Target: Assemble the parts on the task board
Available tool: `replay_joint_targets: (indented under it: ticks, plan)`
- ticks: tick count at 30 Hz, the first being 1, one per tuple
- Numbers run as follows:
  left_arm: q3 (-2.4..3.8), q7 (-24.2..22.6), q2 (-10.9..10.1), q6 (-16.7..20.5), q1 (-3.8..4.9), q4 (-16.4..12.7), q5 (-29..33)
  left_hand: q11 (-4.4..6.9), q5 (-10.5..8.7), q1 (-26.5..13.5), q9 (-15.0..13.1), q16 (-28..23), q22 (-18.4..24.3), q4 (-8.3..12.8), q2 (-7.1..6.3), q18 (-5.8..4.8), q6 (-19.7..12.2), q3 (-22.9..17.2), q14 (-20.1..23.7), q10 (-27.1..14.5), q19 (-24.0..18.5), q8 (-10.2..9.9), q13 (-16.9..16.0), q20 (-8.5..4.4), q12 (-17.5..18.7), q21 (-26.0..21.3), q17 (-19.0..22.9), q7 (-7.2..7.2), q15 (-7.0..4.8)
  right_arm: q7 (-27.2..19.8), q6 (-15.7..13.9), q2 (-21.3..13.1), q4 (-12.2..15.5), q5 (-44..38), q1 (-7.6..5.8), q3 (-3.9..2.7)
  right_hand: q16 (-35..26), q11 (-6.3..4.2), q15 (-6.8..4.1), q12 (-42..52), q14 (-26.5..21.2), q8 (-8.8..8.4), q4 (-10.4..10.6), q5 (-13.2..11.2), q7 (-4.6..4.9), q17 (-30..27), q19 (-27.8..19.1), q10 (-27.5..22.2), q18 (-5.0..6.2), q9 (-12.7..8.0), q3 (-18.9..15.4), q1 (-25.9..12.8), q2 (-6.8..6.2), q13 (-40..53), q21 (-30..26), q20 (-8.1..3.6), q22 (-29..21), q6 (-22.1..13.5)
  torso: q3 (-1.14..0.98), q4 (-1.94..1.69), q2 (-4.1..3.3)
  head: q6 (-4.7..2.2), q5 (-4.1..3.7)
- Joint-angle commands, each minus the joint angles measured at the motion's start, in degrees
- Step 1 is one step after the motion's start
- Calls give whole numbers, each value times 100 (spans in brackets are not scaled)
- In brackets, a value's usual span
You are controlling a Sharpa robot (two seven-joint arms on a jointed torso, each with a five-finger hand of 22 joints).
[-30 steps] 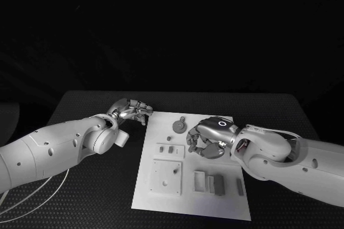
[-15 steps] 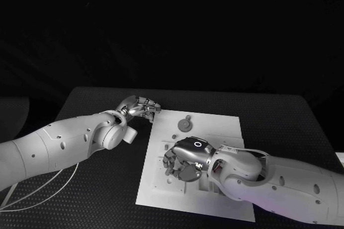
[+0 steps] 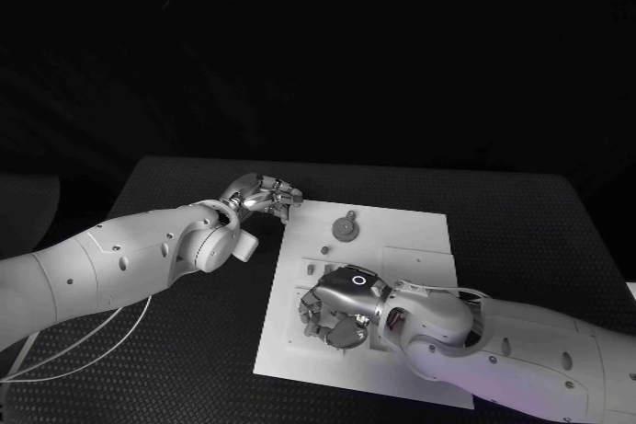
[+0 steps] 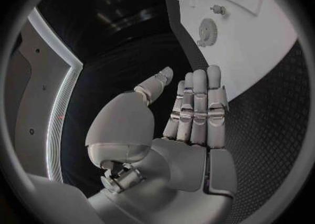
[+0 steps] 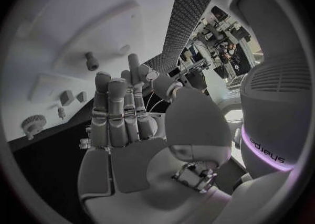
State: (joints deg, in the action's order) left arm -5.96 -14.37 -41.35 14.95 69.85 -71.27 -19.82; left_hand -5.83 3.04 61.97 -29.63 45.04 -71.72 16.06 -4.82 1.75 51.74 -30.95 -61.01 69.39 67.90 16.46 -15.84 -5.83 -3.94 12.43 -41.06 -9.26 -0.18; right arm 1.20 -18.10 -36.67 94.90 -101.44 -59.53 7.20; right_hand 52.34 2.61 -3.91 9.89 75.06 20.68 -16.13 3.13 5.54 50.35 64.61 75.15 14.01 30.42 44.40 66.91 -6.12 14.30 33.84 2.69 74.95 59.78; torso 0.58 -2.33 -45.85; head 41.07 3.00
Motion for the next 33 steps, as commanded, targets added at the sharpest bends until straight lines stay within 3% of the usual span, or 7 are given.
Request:
replay_joint_targets:
  ticks: [1,33]
  plan:
    - [4,-74,11,-75,3,-15,17,-4,-3,18,9,-31,-9,4,23,260,-2,31,-56,-31,25,18,8,1,-7,-23,-6,-14,0,-8,87,26,-34,-235,13,6,40,-97,-77,35,10,24,-15,13,24,8,37,141,99,36,31,16,72,483,35,-18,128,36,-2,-2,-2,14,4]
    - [4,-74,-20,-80,3,-1,18,-5,-3,18,11,-35,-12,5,25,259,-5,33,-56,-33,26,17,10,1,-6,-31,-9,-15,0,52,254,-132,-90,-317,20,17,64,-102,-80,35,7,26,-22,12,20,17,39,147,99,62,32,7,65,516,55,-24,130,42,-4,4,1,60,15]
